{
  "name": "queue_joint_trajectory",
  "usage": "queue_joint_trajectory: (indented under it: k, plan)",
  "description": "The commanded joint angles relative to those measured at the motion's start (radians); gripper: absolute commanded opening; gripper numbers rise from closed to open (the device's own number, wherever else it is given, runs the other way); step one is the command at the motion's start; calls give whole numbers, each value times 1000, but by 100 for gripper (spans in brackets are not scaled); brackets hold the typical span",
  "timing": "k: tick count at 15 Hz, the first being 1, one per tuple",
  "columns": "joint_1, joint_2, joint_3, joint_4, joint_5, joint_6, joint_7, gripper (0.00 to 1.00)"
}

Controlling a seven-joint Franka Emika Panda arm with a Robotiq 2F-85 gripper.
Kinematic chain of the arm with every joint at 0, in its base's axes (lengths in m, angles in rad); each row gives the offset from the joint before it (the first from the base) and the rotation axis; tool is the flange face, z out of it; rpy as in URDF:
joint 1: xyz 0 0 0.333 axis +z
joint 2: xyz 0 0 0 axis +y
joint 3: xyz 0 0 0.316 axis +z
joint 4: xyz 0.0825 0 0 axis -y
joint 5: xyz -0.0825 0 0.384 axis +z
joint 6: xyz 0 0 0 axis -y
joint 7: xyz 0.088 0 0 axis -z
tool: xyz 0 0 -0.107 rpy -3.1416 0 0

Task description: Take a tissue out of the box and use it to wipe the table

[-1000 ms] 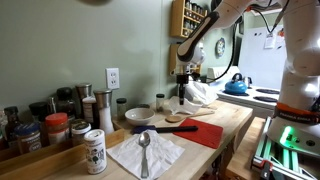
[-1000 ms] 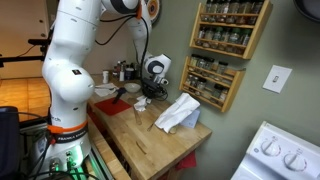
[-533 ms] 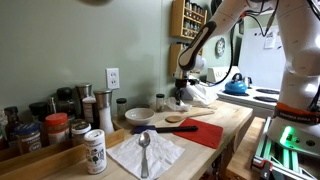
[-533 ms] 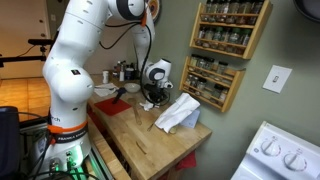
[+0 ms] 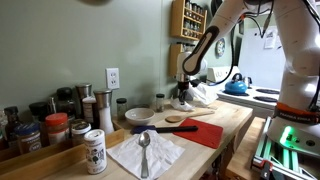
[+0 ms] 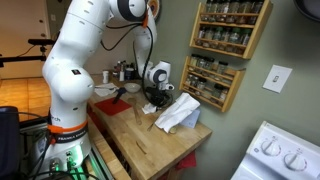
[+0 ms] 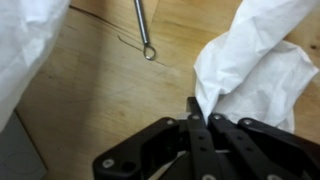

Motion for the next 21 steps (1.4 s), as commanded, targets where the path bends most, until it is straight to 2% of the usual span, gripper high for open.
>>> queue_joint_trajectory:
  k: [1, 4, 10, 15, 18, 21]
  plan:
    - [-62, -26, 93, -22, 61, -80, -185, 0]
    - [-104, -33, 173, -17, 147, -123, -373, 0]
    - [-82, 9, 177, 23, 213, -17, -298, 0]
    - [-34, 33, 76, 15, 85, 140, -88, 0]
    - [-13, 15, 9, 6, -34, 94, -23, 0]
    - [-42, -19, 28, -11, -56, 27, -87, 0]
